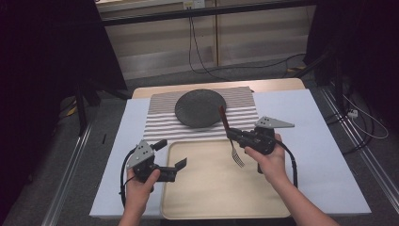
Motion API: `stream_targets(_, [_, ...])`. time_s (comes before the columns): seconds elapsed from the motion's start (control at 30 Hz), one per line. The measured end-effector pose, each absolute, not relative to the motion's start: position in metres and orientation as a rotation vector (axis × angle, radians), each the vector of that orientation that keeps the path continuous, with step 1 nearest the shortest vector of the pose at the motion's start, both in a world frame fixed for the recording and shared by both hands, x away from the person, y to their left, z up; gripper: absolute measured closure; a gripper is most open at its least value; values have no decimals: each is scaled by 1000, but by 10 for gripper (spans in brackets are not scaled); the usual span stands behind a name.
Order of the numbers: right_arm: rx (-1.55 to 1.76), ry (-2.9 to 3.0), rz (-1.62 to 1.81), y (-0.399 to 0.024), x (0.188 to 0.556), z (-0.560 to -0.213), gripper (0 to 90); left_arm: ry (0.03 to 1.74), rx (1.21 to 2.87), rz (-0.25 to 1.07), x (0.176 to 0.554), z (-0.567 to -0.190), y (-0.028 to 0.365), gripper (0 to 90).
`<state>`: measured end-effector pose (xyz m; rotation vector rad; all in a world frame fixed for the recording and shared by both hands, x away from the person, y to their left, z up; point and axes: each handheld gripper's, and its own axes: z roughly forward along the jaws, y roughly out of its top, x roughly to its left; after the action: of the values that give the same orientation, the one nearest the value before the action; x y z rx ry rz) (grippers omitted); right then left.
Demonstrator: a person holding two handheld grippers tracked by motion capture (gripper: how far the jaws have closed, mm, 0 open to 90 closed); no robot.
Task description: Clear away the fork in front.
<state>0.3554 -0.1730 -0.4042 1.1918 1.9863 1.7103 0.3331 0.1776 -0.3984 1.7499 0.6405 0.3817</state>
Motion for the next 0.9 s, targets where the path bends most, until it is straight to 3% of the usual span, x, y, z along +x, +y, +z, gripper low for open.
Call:
stream_targets(0.47, [1149, 2029, 1739, -153, 347, -409, 787, 672, 1718, 351, 350, -380, 139, 39])
stream_targets(0.9, [1110, 2051, 1758, -144, 342, -409, 787, 747, 1669, 243, 365, -380, 102, 246])
